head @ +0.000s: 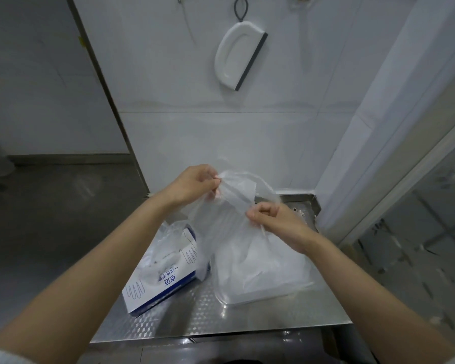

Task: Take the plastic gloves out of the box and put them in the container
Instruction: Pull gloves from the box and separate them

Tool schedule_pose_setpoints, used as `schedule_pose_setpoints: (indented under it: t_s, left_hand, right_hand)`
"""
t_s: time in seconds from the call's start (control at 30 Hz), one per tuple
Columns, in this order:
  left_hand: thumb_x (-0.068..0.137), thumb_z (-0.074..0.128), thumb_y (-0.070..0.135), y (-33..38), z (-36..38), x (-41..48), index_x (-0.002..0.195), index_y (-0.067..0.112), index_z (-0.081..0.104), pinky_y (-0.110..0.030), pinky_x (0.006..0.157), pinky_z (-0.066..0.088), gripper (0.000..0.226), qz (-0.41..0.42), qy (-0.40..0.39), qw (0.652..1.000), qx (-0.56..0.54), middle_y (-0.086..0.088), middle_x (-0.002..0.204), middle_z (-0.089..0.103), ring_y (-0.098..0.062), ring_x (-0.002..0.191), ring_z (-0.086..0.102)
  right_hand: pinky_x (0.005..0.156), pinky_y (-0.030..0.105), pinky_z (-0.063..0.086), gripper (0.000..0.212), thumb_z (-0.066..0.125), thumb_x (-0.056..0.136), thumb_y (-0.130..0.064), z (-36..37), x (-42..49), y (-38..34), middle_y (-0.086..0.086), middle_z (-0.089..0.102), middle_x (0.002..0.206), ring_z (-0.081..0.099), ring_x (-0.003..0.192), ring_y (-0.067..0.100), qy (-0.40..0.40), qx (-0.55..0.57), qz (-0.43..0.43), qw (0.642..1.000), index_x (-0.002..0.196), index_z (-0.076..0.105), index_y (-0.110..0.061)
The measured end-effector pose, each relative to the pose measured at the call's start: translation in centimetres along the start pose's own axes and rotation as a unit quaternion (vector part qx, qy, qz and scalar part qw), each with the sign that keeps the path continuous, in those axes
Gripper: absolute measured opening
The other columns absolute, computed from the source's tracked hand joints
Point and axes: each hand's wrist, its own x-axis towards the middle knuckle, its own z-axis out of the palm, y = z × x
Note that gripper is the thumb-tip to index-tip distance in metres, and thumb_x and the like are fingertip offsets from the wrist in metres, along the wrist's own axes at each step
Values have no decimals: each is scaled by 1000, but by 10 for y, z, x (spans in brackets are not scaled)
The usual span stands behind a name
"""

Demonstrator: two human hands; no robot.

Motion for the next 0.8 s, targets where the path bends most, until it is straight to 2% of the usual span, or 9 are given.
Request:
schedule_pose_setpoints:
  t_s: [0.1, 0.2, 0.3, 0.37, 0.43, 0.53, 0.6, 0.7, 0.8]
  left_hand:
    - [96, 53, 10, -2, 1, 1, 92, 7, 58, -19, 69, 49, 7, -16, 2, 1000, -7, -1, 74, 66, -2, 63, 62]
    - [95, 53, 8, 7, 5, 4, 91, 9, 58, -22, 73, 50, 7, 19, 64, 997, -43, -1, 78, 66, 1, 65, 62]
    - [91, 58, 4, 25, 10, -1, 86, 7, 61, -21, 80, 48, 7, 87, 138, 982, -90, -1, 85, 67, -4, 80, 62]
    - [89, 59, 2, 32, 12, -15, 85, 3, 60, -18, 81, 47, 4, 125, 134, 976, -121, 2, 90, 66, -3, 87, 61]
    - [87, 59, 4, 25, 16, -32, 79, 10, 57, -16, 83, 47, 11, 156, 89, 978, -105, 6, 99, 66, -1, 96, 60]
    - [81, 58, 10, -9, 27, -50, 77, 18, 53, -13, 95, 40, 11, 192, -27, 980, 44, 7, 114, 63, 0, 113, 54]
    - [81, 57, 17, -35, 39, -54, 79, 24, 52, -13, 97, 34, 9, 221, -106, 949, 200, 7, 121, 61, -7, 120, 51]
    - [84, 54, 13, -63, 62, -51, 83, 14, 57, -25, 103, 30, 3, 244, -179, 891, 339, -5, 121, 62, -22, 119, 52]
    - [82, 53, 4, -78, 84, -42, 85, 9, 59, -31, 101, 28, 8, 233, -231, 839, 434, -11, 119, 61, -26, 118, 50]
  right_hand:
    - [63, 16, 48, 12, 62, 88, -8, -9, 7, -1, -5, 60, 63, 54, 58, 6, 104, 26, -16, 994, 76, 61, -11]
    - [60, 10, 47, 17, 62, 86, 2, -19, 14, -13, -14, 64, 58, 57, 55, -3, 210, -2, -97, 973, 78, 62, -12]
    - [68, 7, 44, 12, 64, 84, 5, -26, 13, -30, -12, 65, 72, 57, 65, -9, 269, -59, -193, 942, 82, 65, -8]
    - [74, 8, 43, 16, 64, 83, 6, -32, 6, -35, -7, 63, 79, 58, 73, -9, 274, -107, -253, 922, 83, 66, -9]
    - [78, 11, 43, 22, 63, 81, 9, -39, -1, -27, -6, 62, 82, 59, 79, -3, 247, -207, -302, 897, 81, 66, -13]
    - [82, 13, 42, 25, 61, 77, 9, -49, -9, 8, -9, 61, 83, 55, 82, 2, 159, -366, -329, 856, 79, 68, -15]
    - [84, 20, 43, 22, 63, 82, 5, -52, -15, 34, -11, 61, 87, 51, 87, 0, 80, -442, -277, 849, 83, 69, -16]
    - [88, 31, 45, 25, 54, 91, 0, -46, -21, 63, -9, 62, 102, 52, 100, 6, -30, -518, -169, 838, 100, 69, -18]
    - [84, 19, 43, 45, 47, 92, 3, -38, -20, 79, -8, 52, 126, 54, 107, 10, -95, -564, -86, 816, 123, 60, -26]
